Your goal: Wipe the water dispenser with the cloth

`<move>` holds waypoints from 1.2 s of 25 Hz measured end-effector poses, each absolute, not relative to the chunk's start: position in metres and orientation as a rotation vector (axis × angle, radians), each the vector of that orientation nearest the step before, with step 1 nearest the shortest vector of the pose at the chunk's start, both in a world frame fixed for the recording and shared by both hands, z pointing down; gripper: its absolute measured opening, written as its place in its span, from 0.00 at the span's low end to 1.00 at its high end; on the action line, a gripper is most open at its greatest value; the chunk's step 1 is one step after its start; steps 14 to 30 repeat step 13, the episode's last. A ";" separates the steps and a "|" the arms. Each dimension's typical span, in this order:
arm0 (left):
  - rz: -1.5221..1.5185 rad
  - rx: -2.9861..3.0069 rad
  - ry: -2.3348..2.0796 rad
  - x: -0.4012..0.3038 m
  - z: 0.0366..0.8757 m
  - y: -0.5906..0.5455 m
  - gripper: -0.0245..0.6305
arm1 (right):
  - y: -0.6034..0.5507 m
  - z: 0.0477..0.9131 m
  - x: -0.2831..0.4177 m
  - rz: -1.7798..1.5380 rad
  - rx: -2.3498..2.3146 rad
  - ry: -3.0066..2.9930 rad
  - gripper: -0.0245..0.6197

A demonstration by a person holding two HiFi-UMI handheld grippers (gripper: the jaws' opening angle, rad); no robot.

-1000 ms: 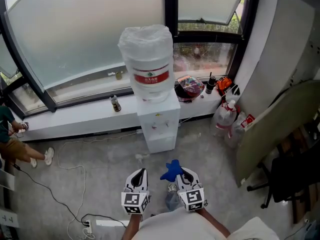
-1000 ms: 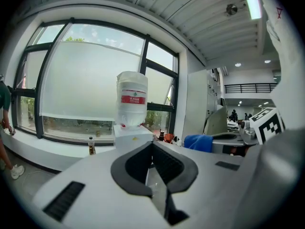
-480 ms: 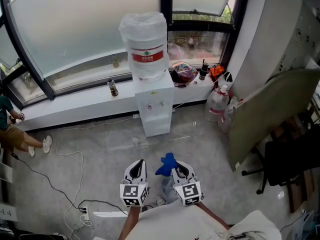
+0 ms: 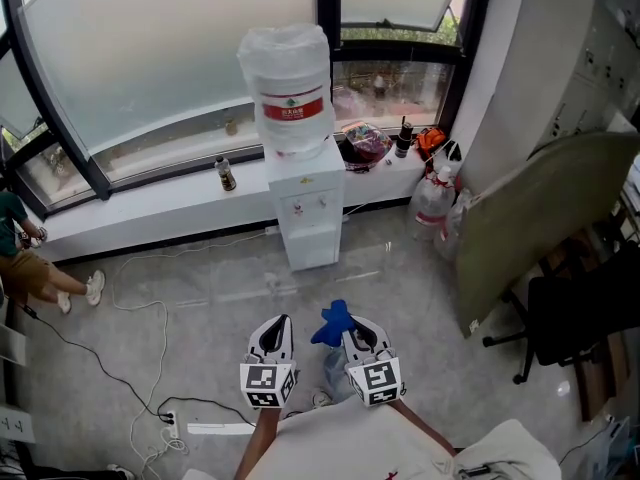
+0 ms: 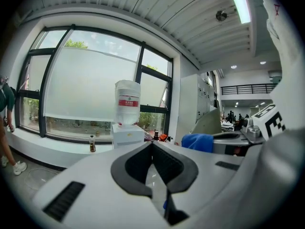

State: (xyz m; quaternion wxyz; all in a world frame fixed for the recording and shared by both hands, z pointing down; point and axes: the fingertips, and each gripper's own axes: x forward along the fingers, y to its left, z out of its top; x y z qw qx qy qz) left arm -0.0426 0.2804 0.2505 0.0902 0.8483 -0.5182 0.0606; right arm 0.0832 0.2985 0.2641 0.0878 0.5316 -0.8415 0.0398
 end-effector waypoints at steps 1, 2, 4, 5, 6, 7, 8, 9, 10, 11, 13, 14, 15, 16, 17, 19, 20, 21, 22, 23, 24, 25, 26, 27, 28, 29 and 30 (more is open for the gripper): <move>0.177 2.521 -1.543 -0.043 0.250 0.281 0.06 | 0.299 0.264 0.082 0.117 1.581 -2.505 0.10; 0.174 2.520 -1.544 -0.044 0.250 0.281 0.06 | 0.300 0.264 0.081 0.115 1.579 -2.506 0.10; 0.170 2.522 -1.543 -0.044 0.249 0.282 0.06 | 0.300 0.263 0.080 0.109 1.578 -2.507 0.10; 0.169 2.524 -1.540 -0.043 0.249 0.282 0.06 | 0.301 0.262 0.080 0.106 1.580 -2.507 0.10; 0.167 2.524 -1.537 -0.042 0.249 0.283 0.06 | 0.301 0.262 0.080 0.104 1.582 -2.507 0.10; 0.166 2.525 -1.534 -0.041 0.249 0.283 0.06 | 0.301 0.261 0.080 0.102 1.583 -2.506 0.10; 0.166 2.527 -1.531 -0.040 0.249 0.283 0.06 | 0.301 0.261 0.080 0.102 1.584 -2.505 0.10; 0.167 2.530 -1.528 -0.040 0.249 0.284 0.06 | 0.301 0.261 0.081 0.103 1.585 -2.503 0.10; 0.167 2.533 -1.525 -0.039 0.249 0.284 0.06 | 0.302 0.262 0.081 0.104 1.586 -2.500 0.10; 0.167 2.535 -1.523 -0.038 0.249 0.284 0.06 | 0.302 0.262 0.082 0.104 1.587 -2.499 0.10; 0.167 2.537 -1.519 -0.036 0.250 0.284 0.06 | 0.302 0.262 0.083 0.103 1.588 -2.496 0.10; 0.167 2.537 -1.519 -0.036 0.250 0.284 0.06 | 0.302 0.262 0.083 0.103 1.588 -2.496 0.10; 0.167 2.537 -1.519 -0.036 0.250 0.284 0.06 | 0.302 0.262 0.083 0.103 1.588 -2.496 0.10; 0.167 2.537 -1.519 -0.036 0.250 0.284 0.06 | 0.302 0.262 0.083 0.103 1.588 -2.496 0.10; 0.167 2.537 -1.519 -0.036 0.250 0.284 0.06 | 0.302 0.262 0.083 0.103 1.588 -2.496 0.10; 0.167 2.537 -1.519 -0.036 0.250 0.284 0.06 | 0.302 0.262 0.083 0.103 1.588 -2.496 0.10; 0.167 2.537 -1.519 -0.036 0.250 0.284 0.06 | 0.302 0.262 0.083 0.103 1.588 -2.496 0.10; 0.167 2.537 -1.519 -0.036 0.250 0.284 0.06 | 0.302 0.262 0.083 0.103 1.588 -2.496 0.10; 0.167 2.537 -1.519 -0.036 0.250 0.284 0.06 | 0.302 0.262 0.083 0.103 1.588 -2.496 0.10; 0.167 2.537 -1.519 -0.036 0.250 0.284 0.06 | 0.302 0.262 0.083 0.103 1.588 -2.496 0.10; 0.167 2.537 -1.519 -0.036 0.250 0.284 0.06 | 0.302 0.262 0.083 0.103 1.588 -2.496 0.10; 0.167 2.537 -1.519 -0.036 0.250 0.284 0.06 | 0.302 0.262 0.083 0.103 1.588 -2.496 0.10; 0.167 2.537 -1.519 -0.036 0.250 0.284 0.06 | 0.302 0.262 0.083 0.103 1.588 -2.496 0.10; 0.167 2.537 -1.519 -0.036 0.250 0.284 0.06 | 0.302 0.262 0.083 0.103 1.588 -2.496 0.10; 0.167 2.537 -1.519 -0.036 0.250 0.284 0.06 | 0.302 0.262 0.083 0.103 1.588 -2.496 0.10; 0.167 2.537 -1.519 -0.036 0.250 0.284 0.06 | 0.302 0.262 0.083 0.103 1.588 -2.496 0.10; 0.167 2.537 -1.519 -0.036 0.250 0.284 0.06 | 0.302 0.262 0.083 0.103 1.588 -2.496 0.10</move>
